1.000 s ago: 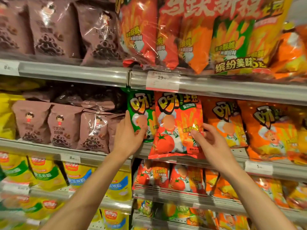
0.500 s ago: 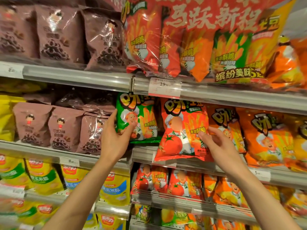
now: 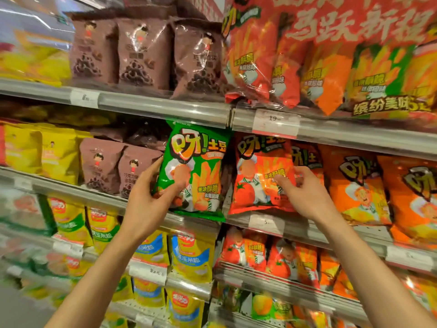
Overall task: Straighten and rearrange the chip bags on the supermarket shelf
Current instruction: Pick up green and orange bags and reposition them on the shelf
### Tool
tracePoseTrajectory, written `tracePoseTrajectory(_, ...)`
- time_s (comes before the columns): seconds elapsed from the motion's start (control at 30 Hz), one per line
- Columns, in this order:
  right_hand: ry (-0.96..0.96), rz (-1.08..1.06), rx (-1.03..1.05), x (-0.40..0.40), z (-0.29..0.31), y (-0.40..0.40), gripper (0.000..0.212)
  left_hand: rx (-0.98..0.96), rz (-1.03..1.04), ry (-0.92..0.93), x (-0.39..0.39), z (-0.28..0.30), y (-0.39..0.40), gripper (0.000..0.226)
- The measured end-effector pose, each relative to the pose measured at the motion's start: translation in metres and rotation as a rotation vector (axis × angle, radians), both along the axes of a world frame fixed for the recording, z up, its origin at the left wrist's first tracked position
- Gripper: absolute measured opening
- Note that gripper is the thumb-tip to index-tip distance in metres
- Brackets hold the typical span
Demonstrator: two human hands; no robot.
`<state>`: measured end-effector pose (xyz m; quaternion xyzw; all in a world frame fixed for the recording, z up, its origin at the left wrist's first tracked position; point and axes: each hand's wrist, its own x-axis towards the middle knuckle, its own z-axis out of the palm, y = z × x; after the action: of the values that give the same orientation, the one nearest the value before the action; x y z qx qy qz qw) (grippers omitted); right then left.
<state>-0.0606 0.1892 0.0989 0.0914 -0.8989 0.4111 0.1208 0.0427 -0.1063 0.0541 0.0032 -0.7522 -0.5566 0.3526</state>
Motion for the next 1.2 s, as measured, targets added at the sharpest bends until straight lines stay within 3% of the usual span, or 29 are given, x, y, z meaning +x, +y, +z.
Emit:
tracePoseTrajectory(0.2,0.035,0.002,0.084,-0.017,-0.015,-0.042,0.06,-0.012,0.012,-0.001,-0.001,0.004,0.005,0.055)
tracePoseTrajectory(0.3,0.265,-0.124,0.532,-0.021,-0.028,-0.053,0.062,-0.032,0.007,-0.03,-0.007,-0.003,0.004,0.065)
tracePoseTrajectory(0.37,0.409,-0.192,0.699,-0.023,-0.032,-0.05,0.066,-0.041,0.0,-0.052,-0.01,-0.008,0.001,0.067)
tracePoseTrajectory(0.53,0.56,-0.122,0.634,-0.027,-0.043,-0.031,0.07,-0.024,-0.021,-0.058,-0.013,-0.01,0.007,0.059)
tracePoseTrajectory(0.67,0.505,-0.003,0.737,-0.021,-0.058,-0.022,0.081,-0.024,-0.024,-0.043,-0.016,-0.011,0.015,0.056)
tracePoseTrajectory(0.97,0.525,-0.164,0.794,-0.037,-0.065,-0.024,0.075,-0.034,-0.012,-0.076,-0.029,-0.019,0.011,0.069)
tracePoseTrajectory(1.2,0.527,-0.168,0.824,-0.039,-0.075,-0.021,0.077,-0.021,-0.036,-0.084,-0.029,-0.025,0.013,0.074)
